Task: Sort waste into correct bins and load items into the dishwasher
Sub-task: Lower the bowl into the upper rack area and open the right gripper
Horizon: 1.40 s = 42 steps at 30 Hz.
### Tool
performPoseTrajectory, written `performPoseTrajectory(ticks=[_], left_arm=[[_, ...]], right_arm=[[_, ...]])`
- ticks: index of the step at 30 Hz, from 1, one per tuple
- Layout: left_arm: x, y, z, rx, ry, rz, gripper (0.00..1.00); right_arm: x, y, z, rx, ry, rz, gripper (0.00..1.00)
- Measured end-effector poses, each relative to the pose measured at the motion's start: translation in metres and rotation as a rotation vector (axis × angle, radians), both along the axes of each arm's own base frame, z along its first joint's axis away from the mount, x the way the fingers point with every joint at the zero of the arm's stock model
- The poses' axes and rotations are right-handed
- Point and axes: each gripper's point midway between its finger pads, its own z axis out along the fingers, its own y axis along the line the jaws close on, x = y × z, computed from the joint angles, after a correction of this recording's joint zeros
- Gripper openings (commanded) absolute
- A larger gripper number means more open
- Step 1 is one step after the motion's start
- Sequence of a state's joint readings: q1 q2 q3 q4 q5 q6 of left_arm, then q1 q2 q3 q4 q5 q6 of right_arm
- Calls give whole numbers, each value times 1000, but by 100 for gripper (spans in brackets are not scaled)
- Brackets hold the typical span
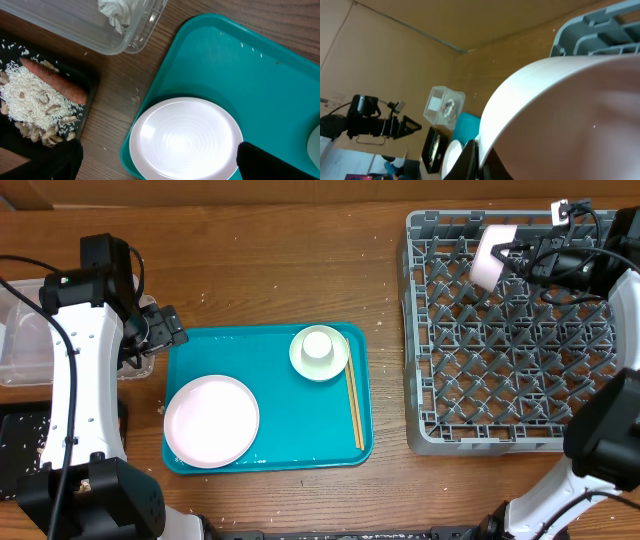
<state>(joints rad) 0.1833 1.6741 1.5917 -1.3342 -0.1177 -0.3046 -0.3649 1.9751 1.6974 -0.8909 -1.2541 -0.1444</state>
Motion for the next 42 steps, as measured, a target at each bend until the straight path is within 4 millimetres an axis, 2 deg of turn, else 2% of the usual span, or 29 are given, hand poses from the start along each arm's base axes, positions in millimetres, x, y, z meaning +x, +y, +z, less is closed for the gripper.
performPoseTrajectory(ticks=[5, 12, 18, 28, 30, 31, 32, 33, 37, 42], left_arm=[[0, 0, 0, 0, 0, 0, 100], [0, 0, 0, 0, 0, 0, 100], [0, 0, 0, 0, 0, 0, 100], [0, 0, 0, 0, 0, 0, 100], [0, 0, 0, 0, 0, 0, 100], [0, 0, 0, 0, 0, 0, 100], [0, 0, 0, 0, 0, 0, 100], [0, 0, 0, 0, 0, 0, 100], [0, 0, 0, 0, 0, 0, 100], [0, 0, 0, 0, 0, 0, 100]], right_arm=[[8, -2, -20, 37, 54, -3, 4], [6, -6, -46, 14, 173, -37, 4], [4, -10, -50, 17, 214, -57, 8], [-13, -56, -49, 66, 406, -201, 15], [-15, -62, -48, 34, 439, -227, 23], [-17, -66, -47, 16, 458, -242, 39], [-18, -69, -46, -4, 473, -254, 74], [-19, -73, -43, -26, 485, -266, 100], [-24, -83, -28, -115, 531, -321, 100], [-43, -92, 24, -248, 529, -412, 100]])
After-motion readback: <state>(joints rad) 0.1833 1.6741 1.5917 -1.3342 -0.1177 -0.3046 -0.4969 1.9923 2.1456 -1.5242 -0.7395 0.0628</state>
